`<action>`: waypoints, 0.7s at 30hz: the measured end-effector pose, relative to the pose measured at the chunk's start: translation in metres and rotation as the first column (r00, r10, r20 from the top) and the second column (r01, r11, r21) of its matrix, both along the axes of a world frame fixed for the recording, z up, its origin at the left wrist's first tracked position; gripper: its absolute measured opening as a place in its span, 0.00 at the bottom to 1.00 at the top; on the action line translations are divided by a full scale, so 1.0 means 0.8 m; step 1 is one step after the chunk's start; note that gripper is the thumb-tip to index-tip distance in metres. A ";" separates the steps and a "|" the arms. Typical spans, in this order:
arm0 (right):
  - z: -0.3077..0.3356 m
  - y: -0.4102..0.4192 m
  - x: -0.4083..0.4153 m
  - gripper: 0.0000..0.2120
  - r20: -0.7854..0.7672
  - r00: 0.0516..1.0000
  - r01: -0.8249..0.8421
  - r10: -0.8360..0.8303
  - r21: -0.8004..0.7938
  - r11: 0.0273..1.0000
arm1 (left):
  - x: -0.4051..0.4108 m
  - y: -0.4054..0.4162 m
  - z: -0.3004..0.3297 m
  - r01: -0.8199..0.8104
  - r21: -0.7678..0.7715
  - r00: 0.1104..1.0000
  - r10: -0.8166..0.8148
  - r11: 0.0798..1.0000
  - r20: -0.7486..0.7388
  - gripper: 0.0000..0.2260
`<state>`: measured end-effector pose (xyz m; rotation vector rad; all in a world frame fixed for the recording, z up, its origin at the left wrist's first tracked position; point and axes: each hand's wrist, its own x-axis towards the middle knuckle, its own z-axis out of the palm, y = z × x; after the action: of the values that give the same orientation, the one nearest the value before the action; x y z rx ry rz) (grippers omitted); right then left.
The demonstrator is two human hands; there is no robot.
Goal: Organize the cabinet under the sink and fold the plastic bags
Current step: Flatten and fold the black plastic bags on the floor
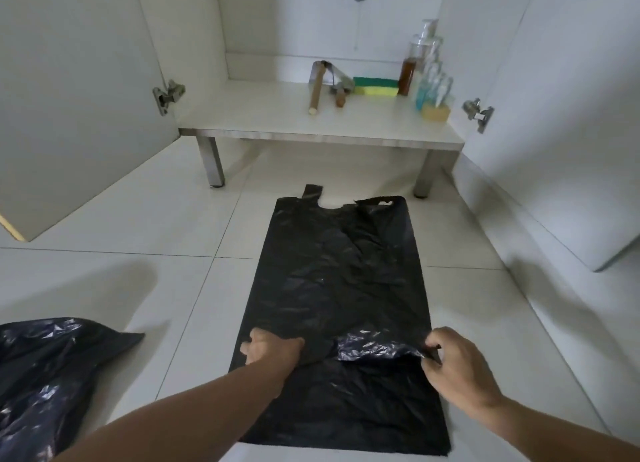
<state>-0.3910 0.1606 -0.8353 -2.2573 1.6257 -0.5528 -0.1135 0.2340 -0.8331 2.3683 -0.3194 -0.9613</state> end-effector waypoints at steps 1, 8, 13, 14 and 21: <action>-0.005 0.000 0.000 0.09 0.010 0.999 -0.031 0.031 0.010 0.999 | 0.001 0.002 -0.008 -0.039 -0.039 0.999 0.039 0.998 -0.007 0.39; -0.017 0.001 -0.004 0.11 0.025 0.982 -0.186 0.185 0.087 0.979 | 0.022 0.013 -0.007 0.132 0.088 0.969 -0.147 0.987 0.196 0.29; -0.023 -0.002 -0.014 0.13 -0.013 0.971 -0.237 0.239 0.081 0.968 | 0.022 0.012 -0.004 0.184 0.154 0.949 -0.216 0.971 0.229 0.25; -0.024 0.000 -0.016 0.14 -0.021 0.964 -0.261 0.264 0.082 0.962 | 0.019 0.012 -0.002 0.164 0.176 0.952 -0.202 0.971 0.229 0.25; -0.028 0.008 -0.013 0.13 -0.049 0.924 -0.373 0.379 0.089 0.923 | 0.020 0.012 -0.008 0.119 0.155 0.968 -0.149 0.981 0.202 0.28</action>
<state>-0.4012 0.1667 -0.8581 -2.4624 1.1666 -0.3123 -0.0974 0.2435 -0.8396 2.6152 -0.5152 -0.8140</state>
